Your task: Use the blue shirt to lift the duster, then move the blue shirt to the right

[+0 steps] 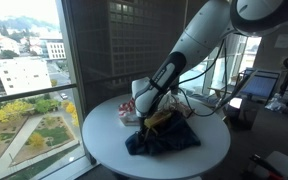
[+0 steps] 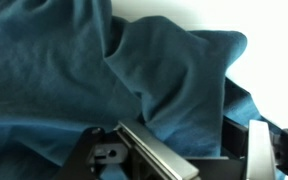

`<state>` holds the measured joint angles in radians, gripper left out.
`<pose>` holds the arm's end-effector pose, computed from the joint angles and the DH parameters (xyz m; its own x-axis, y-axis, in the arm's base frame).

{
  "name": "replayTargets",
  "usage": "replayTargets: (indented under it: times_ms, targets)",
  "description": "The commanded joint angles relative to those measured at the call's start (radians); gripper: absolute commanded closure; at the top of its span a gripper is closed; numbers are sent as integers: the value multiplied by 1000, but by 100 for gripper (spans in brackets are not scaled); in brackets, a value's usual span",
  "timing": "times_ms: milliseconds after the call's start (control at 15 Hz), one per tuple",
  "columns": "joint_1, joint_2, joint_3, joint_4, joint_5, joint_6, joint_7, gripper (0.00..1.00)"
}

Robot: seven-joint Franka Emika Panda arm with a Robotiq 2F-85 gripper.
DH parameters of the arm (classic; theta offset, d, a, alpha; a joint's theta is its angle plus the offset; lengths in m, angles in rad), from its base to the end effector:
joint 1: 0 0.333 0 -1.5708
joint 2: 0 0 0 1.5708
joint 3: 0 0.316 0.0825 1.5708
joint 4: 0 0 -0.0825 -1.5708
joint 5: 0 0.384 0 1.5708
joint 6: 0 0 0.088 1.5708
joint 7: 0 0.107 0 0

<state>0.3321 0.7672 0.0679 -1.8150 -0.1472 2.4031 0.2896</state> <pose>0.5721 0.2398 0.1015 0.9662 0.2026 -0.1597 0.2173 -0.9728 0.0802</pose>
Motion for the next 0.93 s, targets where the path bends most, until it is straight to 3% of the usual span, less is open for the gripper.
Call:
replayTargets:
  times_ms: [0,200,467,667,867]
  targets:
    - [40,-182,-51,-144,-6,22,120,65]
    - [81,-342,-115,-269,-64,69,270,65]
    - [112,-560,-168,-417,-233,84,512,65]
    - [81,-731,-141,-505,-414,49,722,65]
    - [16,-903,-57,-570,-571,-19,913,65]
